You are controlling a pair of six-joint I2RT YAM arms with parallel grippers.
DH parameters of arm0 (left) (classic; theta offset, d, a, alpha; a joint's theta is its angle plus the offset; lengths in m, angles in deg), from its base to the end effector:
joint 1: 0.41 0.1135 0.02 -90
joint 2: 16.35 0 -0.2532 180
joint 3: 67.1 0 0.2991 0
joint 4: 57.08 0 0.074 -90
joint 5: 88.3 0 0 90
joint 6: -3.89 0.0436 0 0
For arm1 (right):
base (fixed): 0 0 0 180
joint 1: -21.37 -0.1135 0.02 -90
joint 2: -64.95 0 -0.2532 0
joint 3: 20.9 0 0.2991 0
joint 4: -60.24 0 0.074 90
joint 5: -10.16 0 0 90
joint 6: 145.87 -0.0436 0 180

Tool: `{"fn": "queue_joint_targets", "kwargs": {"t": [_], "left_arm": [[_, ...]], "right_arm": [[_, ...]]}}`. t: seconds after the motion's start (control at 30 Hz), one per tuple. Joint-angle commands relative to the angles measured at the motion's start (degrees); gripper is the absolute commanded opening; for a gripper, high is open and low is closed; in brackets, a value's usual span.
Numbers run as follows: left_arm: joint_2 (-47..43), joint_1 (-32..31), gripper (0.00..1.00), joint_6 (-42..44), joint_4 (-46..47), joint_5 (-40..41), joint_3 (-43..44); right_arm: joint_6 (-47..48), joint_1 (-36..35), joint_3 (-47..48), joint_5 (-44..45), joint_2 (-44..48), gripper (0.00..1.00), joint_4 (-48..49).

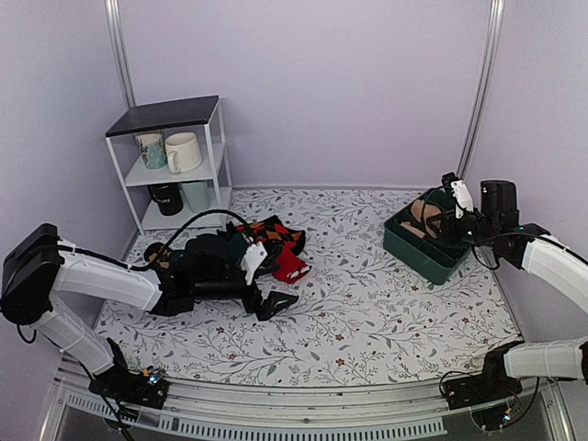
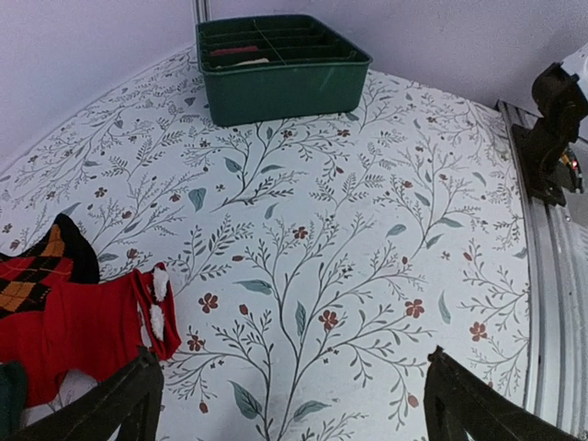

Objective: Roll the socks
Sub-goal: Pick up a pair of socks from the center of the board, then adjust the storage box at the corner of the board.

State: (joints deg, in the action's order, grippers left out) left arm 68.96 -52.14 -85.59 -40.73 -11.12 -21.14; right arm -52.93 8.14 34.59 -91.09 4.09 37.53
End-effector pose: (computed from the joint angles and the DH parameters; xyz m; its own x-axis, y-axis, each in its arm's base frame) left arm 0.2017 -0.2712 0.1307 -0.2339 0.3108 -0.9213 0.8942 0.4408 -0.0783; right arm 0.2877 0.0764 0.2517 -0.4375 -0.1545 -0.8858 -0.4150 0.9086 0.0465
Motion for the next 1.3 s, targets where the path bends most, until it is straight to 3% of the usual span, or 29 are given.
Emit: {"fn": "queue_joint_targets", "kwargs": {"t": [0.0,0.43,0.7,0.97,1.27], "left_arm": [[0.48,1.52,1.0,-1.5,1.88,-1.53,2.86],[5.43,3.46,0.99,0.35,-3.43,-5.91,8.02],[6.61,3.91,1.0,1.11,-4.51,-6.77,9.29],[6.08,4.22,1.0,1.25,-5.36,-7.09,9.02],[4.46,4.26,1.0,1.7,-6.36,-7.17,8.06]], "right_arm": [[6.97,4.03,1.56,-2.27,-2.2,0.0,-0.83],[6.07,5.5,2.94,11.54,-12.33,0.0,-1.61],[1.1,5.48,0.83,15.53,-11.88,0.0,-5.21],[-1.37,5.37,0.86,11.77,-16.46,0.0,-6.65],[-5.66,0.64,-0.13,11.13,-18.14,0.0,-9.73]]}}
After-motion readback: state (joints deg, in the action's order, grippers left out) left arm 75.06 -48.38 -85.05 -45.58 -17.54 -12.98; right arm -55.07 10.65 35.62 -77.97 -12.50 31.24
